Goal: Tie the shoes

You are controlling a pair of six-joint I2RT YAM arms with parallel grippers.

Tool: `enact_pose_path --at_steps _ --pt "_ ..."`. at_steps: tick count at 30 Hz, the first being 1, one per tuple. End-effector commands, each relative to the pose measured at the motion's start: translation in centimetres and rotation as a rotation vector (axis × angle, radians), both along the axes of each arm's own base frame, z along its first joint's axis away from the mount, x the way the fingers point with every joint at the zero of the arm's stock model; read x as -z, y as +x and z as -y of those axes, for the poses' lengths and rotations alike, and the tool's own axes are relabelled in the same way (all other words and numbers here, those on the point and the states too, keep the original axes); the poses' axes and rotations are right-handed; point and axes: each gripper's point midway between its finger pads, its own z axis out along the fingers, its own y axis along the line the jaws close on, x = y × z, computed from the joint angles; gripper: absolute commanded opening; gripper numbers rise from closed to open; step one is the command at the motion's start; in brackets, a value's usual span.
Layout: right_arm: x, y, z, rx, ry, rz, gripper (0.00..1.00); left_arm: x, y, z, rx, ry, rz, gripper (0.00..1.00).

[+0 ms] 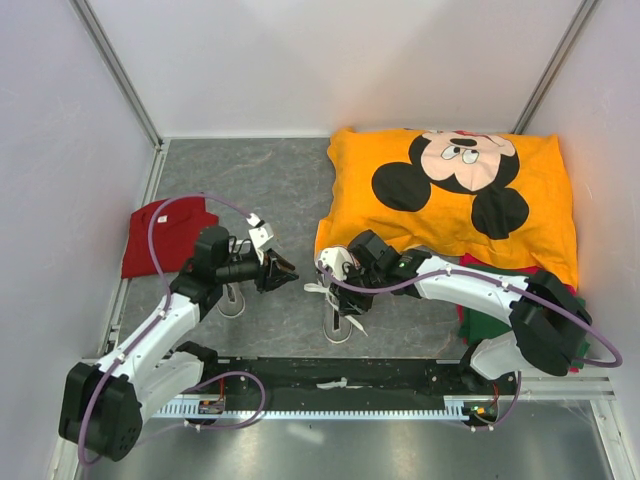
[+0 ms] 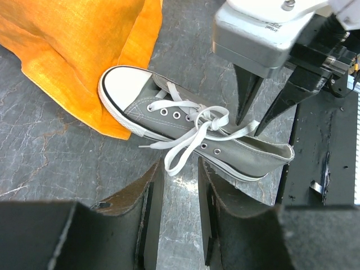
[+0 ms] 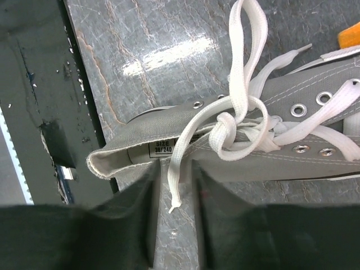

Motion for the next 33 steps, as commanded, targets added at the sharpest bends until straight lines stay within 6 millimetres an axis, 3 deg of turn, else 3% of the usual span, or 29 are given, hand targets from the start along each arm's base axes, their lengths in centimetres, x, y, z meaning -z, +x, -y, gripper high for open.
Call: enact_pose_path --at_steps 1,2,3,4,11,19,24,28,33 --pt "-0.4 0.0 -0.4 -0.016 0.025 0.006 0.24 -0.3 0.5 0.1 -0.019 -0.016 0.008 0.36" --pt "-0.6 0.2 -0.5 -0.012 0.025 0.013 0.18 -0.4 0.5 0.1 -0.019 -0.018 0.011 0.36" --pt "-0.7 0.3 -0.5 -0.011 0.026 0.018 0.04 -0.5 0.4 0.1 -0.015 -0.020 0.013 0.36" --pt "-0.9 0.4 -0.5 -0.007 0.029 0.020 0.00 -0.5 0.4 0.1 -0.012 -0.019 0.016 0.36" --pt "-3.4 1.1 -1.1 0.047 0.090 -0.016 0.00 -0.3 -1.2 0.3 0.069 -0.030 0.061 0.40" --pt "-4.9 2.1 -1.1 0.095 0.154 -0.072 0.00 0.0 -2.1 0.8 0.120 -0.040 0.112 0.42" --pt "-5.5 2.2 -1.7 0.124 0.196 -0.129 0.00 0.5 -2.8 2.2 0.130 -0.046 0.193 0.52" --pt "-6.0 2.4 -2.2 0.163 0.234 -0.178 0.00 0.5 -3.7 3.9 0.170 -0.053 0.232 0.54" --pt "-6.7 2.9 -2.5 0.209 0.282 -0.228 0.00 1.2 -2.6 4.9 0.101 -0.064 0.162 0.59"
